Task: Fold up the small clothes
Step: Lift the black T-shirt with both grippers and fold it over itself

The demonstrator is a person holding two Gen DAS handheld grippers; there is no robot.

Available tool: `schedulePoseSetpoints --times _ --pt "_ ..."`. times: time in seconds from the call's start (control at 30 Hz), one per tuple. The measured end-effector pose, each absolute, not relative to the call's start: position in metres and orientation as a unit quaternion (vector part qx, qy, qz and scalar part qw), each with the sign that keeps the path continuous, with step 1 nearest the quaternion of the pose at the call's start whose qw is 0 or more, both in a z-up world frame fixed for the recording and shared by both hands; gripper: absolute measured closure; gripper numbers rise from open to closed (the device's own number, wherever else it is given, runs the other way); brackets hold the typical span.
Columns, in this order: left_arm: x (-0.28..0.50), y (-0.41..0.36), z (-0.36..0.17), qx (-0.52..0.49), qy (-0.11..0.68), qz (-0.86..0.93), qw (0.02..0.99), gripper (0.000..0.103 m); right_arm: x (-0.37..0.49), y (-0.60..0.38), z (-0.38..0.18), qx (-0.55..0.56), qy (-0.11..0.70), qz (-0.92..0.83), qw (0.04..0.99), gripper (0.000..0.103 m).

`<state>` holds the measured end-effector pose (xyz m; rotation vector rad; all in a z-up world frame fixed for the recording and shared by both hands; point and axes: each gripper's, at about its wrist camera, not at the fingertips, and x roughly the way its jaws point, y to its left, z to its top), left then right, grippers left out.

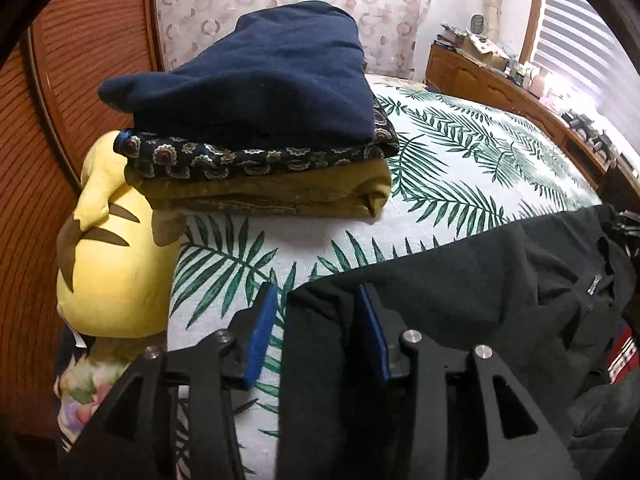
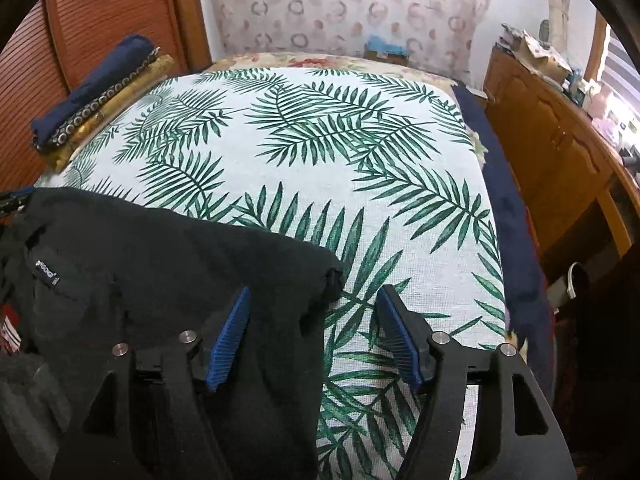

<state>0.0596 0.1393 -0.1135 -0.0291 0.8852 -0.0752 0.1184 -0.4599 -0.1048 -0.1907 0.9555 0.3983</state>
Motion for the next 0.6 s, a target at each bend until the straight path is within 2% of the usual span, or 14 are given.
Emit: schedulePoseSetpoints --times 0.17,0.23,0.33,0.37,0.4,0.43,0.47,0.5,0.6 --pt "0.06 0.141 -0.114 -0.017 0.43 -0.042 0.902 0.062 0.117 -0.458 -0.105 -0.093 0.45 0.193 0.867 0.035" --pt "0.059 0.141 -0.113 -0.017 0.431 -0.053 0.9 0.069 0.117 -0.456 -0.105 -0.093 0.451 0.197 0.866 0.035" --pt "0.055 0.139 -0.112 -0.022 0.432 -0.074 0.899 0.087 0.116 -0.45 -0.106 -0.099 0.451 0.21 0.862 0.035" --pt "0.053 0.138 -0.111 -0.022 0.43 -0.078 0.899 0.094 0.115 -0.447 -0.106 -0.103 0.451 0.215 0.86 0.042" --pt "0.05 0.136 -0.109 -0.021 0.425 -0.08 0.901 0.097 0.114 -0.444 -0.105 -0.104 0.449 0.224 0.859 0.049" --pt "0.047 0.134 -0.106 -0.023 0.418 -0.083 0.904 0.098 0.113 -0.442 -0.105 -0.103 0.449 0.232 0.857 0.063" --pt "0.042 0.133 -0.1 -0.033 0.404 -0.092 0.91 0.099 0.112 -0.44 -0.104 -0.102 0.449 0.243 0.854 0.085" --pt "0.037 0.132 -0.09 -0.045 0.389 -0.1 0.915 0.099 0.111 -0.438 -0.103 -0.096 0.45 0.256 0.85 0.091" --pt "0.024 0.128 -0.054 -0.062 0.346 -0.112 0.929 0.099 0.099 -0.436 -0.089 -0.085 0.428 0.269 0.858 0.092"
